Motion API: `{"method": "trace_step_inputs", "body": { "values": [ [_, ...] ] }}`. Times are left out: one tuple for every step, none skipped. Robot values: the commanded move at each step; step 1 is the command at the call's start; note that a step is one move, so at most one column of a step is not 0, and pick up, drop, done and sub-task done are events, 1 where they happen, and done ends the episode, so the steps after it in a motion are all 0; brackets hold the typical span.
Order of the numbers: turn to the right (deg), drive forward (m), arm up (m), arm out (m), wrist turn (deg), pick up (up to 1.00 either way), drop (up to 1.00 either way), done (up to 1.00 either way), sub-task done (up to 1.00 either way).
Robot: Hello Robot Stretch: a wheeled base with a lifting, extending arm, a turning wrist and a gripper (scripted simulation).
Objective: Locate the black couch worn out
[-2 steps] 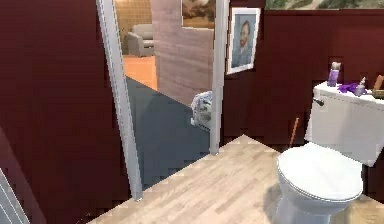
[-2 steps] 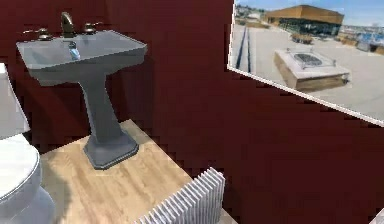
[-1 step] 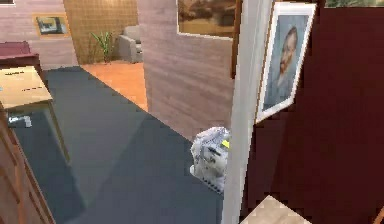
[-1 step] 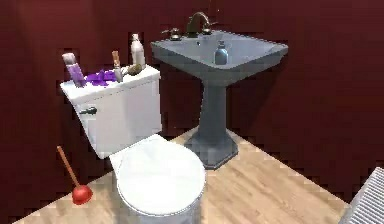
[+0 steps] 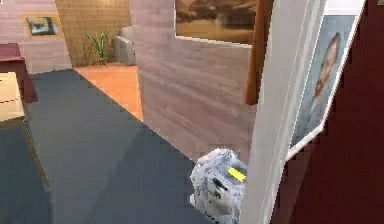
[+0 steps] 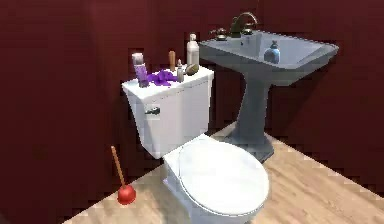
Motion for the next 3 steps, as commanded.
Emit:
{"method": "trace_step_inputs", "body": {
  "values": [
    [-33.0, 0.0, 0.0, 0.0, 0.0, 0.0, 0.0, 0.0, 0.0],
    [0.0, 1.0, 0.0, 0.0, 0.0, 0.0, 0.0, 0.0, 0.0],
    [0.0, 0.8, 0.0, 0.0, 0.0, 0.0, 0.0, 0.0, 0.0]
  ]
}}
